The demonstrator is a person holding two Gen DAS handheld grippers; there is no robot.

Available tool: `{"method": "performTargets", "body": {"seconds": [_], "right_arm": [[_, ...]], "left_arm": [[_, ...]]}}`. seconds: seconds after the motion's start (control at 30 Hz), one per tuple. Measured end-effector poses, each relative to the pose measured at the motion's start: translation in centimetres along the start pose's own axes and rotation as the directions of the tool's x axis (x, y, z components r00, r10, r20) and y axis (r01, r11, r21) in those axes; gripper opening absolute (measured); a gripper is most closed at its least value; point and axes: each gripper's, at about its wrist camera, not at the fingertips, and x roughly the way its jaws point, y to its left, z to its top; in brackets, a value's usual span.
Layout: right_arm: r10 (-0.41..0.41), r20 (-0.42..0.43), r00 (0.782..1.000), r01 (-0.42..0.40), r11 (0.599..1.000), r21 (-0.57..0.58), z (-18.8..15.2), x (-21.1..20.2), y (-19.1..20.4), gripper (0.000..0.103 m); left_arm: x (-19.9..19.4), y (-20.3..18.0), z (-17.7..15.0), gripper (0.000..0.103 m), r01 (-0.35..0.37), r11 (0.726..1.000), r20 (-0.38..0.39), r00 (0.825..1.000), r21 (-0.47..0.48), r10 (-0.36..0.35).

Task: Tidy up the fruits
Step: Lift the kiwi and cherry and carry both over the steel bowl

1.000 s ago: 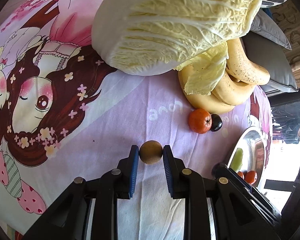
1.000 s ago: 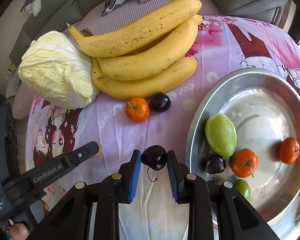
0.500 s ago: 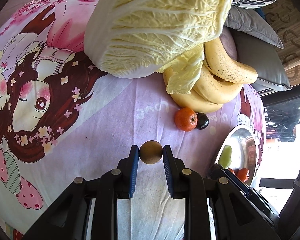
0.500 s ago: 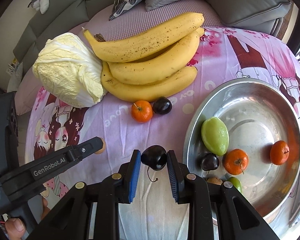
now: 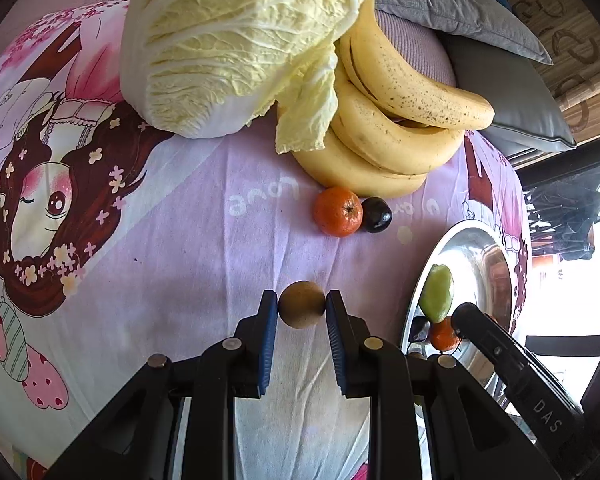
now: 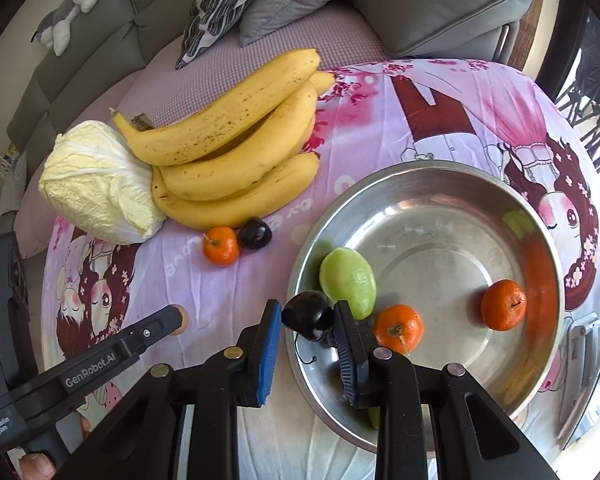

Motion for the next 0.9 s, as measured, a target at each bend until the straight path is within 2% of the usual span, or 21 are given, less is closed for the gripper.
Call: {"method": "performTargets", "body": {"seconds": [0.17,0.5,0.67,0.9], "right_arm": [[-0.003,0.007,1.0,0.002,0.998,0.063,0.5,-0.3,-2.6,0.029],[-0.072,0.012,0.997,0.069,0.982,0.175,1.4,-0.4,-7.8,0.029],[-0.081,0.024,0.996,0.074,0.973,0.219,1.6,-0.7,-9.8,0.029],[-0.091,0.058,0.994,0.074,0.967,0.244,2.0,-1.1,-11.1,0.029]], "left_arm": [[1.2,-1.4,-0.3,0.026,-0.007,1.0,-0.011,1.0,0.015,0.008],[3.4,-4.6,0.1,0.026,0.0,0.999,-0.025,1.0,0.05,0.001],[3.0,-6.9,0.5,0.026,0.021,0.996,-0.027,0.999,0.083,-0.019],[4.5,-12.4,1.2,0.026,0.071,0.986,-0.05,0.997,0.154,-0.064]]}}
